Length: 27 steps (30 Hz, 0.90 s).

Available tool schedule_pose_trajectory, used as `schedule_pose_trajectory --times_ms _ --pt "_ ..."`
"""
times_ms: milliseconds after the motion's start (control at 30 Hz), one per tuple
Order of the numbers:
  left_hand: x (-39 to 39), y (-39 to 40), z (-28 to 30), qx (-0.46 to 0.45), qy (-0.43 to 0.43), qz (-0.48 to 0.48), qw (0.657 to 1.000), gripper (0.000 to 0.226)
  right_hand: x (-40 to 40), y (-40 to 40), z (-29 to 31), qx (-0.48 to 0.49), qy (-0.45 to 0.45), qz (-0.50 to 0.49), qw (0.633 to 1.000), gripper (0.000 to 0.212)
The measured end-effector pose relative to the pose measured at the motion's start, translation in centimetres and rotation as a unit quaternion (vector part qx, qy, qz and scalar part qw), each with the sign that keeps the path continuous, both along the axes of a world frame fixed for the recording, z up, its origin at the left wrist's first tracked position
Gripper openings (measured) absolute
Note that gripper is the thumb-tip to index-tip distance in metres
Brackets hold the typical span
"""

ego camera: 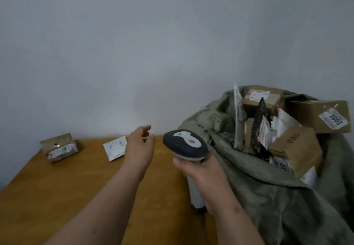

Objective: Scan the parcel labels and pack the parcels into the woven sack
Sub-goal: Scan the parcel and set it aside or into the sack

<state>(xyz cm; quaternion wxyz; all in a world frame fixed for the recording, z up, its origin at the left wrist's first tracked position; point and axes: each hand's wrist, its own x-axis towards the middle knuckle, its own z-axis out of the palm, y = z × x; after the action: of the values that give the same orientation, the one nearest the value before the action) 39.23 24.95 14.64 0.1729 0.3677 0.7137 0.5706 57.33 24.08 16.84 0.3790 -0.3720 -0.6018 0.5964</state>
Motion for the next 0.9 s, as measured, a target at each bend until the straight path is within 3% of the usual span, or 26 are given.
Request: schedule_pose_trajectory --times_ms 133,433,733,900 --pt "-6.5 -4.5 -5.2 -0.075 -0.088 0.011 0.993 0.033 -7.3 -1.9 -2.0 -0.024 -0.063 0.001 0.998 0.038" --pt "-17.4 -8.6 -11.6 -0.192 -0.198 0.048 0.96 0.034 -18.7 -0.5 -6.7 -0.079 -0.146 0.007 0.986 0.024" --pt "-25.4 -1.2 -15.1 -0.206 -0.286 0.102 0.93 0.029 -29.5 11.6 -12.2 -0.146 -0.18 0.033 0.972 0.027" --pt "-28.3 4.8 -18.2 -0.222 -0.303 0.114 0.92 0.037 -33.9 18.0 -17.6 -0.19 -0.205 0.04 0.959 0.027"
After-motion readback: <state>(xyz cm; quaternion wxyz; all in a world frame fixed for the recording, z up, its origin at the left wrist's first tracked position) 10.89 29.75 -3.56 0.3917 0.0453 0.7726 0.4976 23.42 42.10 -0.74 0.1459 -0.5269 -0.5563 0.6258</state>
